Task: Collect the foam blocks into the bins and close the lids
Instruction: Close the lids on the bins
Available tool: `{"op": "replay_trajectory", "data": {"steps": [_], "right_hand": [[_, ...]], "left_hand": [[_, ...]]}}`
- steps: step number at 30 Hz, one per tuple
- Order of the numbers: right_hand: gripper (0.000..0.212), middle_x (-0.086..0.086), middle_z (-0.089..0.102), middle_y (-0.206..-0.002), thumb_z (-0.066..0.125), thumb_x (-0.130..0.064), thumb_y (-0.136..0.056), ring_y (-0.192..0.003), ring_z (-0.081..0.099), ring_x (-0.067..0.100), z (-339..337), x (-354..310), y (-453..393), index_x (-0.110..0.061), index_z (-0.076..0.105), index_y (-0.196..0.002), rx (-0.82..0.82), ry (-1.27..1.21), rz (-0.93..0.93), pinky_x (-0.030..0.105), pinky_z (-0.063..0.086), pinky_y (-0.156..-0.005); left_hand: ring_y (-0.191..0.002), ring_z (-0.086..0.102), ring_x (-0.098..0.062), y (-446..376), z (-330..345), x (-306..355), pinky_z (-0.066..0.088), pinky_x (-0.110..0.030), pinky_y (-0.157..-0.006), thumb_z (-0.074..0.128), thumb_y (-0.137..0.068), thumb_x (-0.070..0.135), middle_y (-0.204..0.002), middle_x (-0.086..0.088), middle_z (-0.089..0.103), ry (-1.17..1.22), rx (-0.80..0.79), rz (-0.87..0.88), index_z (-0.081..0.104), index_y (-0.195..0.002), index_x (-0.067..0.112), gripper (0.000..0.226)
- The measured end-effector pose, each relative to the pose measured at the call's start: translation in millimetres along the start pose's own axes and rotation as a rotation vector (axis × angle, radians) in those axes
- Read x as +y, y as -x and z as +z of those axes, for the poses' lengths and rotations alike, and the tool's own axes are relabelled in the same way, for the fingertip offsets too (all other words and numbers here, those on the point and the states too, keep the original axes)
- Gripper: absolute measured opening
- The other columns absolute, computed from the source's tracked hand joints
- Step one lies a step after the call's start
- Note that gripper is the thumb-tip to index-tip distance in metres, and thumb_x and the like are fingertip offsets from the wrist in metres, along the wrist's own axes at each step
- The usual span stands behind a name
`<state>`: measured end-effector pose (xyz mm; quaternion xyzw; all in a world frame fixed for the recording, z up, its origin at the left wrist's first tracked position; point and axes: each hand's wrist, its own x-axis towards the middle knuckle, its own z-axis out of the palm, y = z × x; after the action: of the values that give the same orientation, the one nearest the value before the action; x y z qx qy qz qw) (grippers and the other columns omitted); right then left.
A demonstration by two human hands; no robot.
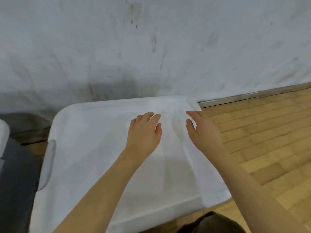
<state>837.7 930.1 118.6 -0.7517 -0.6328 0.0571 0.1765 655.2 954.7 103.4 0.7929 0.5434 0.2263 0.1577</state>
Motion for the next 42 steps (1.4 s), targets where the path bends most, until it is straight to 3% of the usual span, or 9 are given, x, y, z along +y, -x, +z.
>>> {"op": "replay_trajectory", "data": {"steps": [7,14,18,24,31,33,35,39,42], "right_hand": [[0.046,0.008,0.045,-0.137,0.036,-0.034,-0.096,-0.120,0.042,0.031,25.5,111.1,-22.1,-0.015,0.038,-0.138,-0.150,0.117,0.205,0.042,0.025,-0.103],[0.052,0.005,0.061,-0.109,0.016,-0.050,-0.096,-0.107,0.052,0.028,36.7,128.9,-32.5,-0.021,0.046,-0.127,-0.368,-0.076,0.205,0.052,0.019,-0.105],[0.048,0.004,0.057,-0.110,0.023,-0.050,-0.096,-0.105,0.052,0.027,36.9,126.9,-28.9,-0.020,0.049,-0.122,-0.249,-0.058,0.211,0.046,0.025,-0.097],[0.039,0.006,0.053,-0.113,0.043,-0.036,-0.095,-0.100,0.048,0.024,34.5,114.6,-14.5,-0.012,0.049,-0.125,0.020,0.091,0.085,0.035,0.020,-0.091],[0.054,0.000,0.055,-0.122,0.041,-0.034,-0.096,-0.101,0.056,0.023,32.3,110.2,0.0,-0.020,0.027,-0.146,-0.035,0.038,0.089,0.037,0.032,-0.087],[0.053,-0.002,0.058,-0.121,0.038,-0.029,-0.097,-0.099,0.057,0.020,31.1,110.3,-1.2,-0.020,0.023,-0.148,-0.051,0.026,0.082,0.035,0.031,-0.086],[0.051,-0.003,0.060,-0.117,0.036,-0.027,-0.098,-0.096,0.057,0.018,28.7,108.3,-2.3,-0.021,0.024,-0.147,-0.047,0.042,0.090,0.034,0.028,-0.087],[0.051,-0.004,0.065,-0.112,0.036,-0.020,-0.097,-0.079,0.057,0.017,30.7,103.2,0.4,-0.024,0.028,-0.147,0.003,0.120,0.039,0.032,0.027,-0.084],[0.048,-0.009,0.058,-0.079,0.036,-0.025,-0.097,-0.069,0.045,0.013,26.1,105.2,-3.8,-0.031,0.032,-0.145,0.000,0.080,0.092,0.028,0.027,-0.082]], "left_hand": [[-0.142,0.014,-0.022,-28.4,97.8,62.6,0.005,-0.033,-0.110,0.035,-0.098,0.035,-0.155,-0.001,0.023,-0.115,-0.131,0.001,0.037,-0.142,0.027,0.044],[-0.144,0.012,-0.027,-30.9,129.4,68.5,0.006,-0.043,-0.112,0.000,-0.083,0.052,-0.156,0.000,0.020,-0.310,-0.123,-0.048,0.031,-0.145,0.031,0.072],[-0.139,0.026,-0.031,-31.5,130.9,71.4,0.016,-0.047,-0.110,0.010,-0.085,0.050,-0.149,-0.005,0.036,-0.289,-0.095,-0.048,0.046,-0.138,0.026,0.069],[-0.144,0.009,-0.026,-31.4,127.0,72.3,0.005,-0.043,-0.112,0.018,-0.096,0.047,-0.156,0.000,0.018,-0.310,-0.131,-0.065,0.029,-0.146,0.031,0.054],[-0.145,0.000,-0.025,-21.7,122.5,70.7,-0.001,-0.045,-0.113,0.001,-0.082,0.058,-0.158,0.003,0.010,-0.334,-0.204,0.015,0.019,-0.148,0.033,0.073],[-0.145,-0.003,-0.025,-21.2,123.3,69.5,-0.003,-0.045,-0.114,0.007,-0.089,0.058,-0.158,0.002,0.006,-0.353,-0.216,0.015,0.016,-0.149,0.033,0.065],[-0.145,-0.005,-0.025,-21.5,124.7,69.1,-0.004,-0.046,-0.114,0.018,-0.096,0.054,-0.159,0.002,0.003,-0.341,-0.227,0.006,0.013,-0.149,0.033,0.057],[-0.145,-0.008,-0.022,-21.1,125.3,68.5,-0.005,-0.045,-0.115,0.019,-0.097,0.053,-0.159,0.004,0.000,-0.330,-0.226,0.012,0.009,-0.149,0.035,0.056],[-0.145,-0.008,-0.020,-22.9,121.0,67.7,-0.005,-0.043,-0.116,0.023,-0.097,0.052,-0.158,0.006,0.000,-0.292,-0.231,0.011,0.010,-0.149,0.036,0.056]]}}
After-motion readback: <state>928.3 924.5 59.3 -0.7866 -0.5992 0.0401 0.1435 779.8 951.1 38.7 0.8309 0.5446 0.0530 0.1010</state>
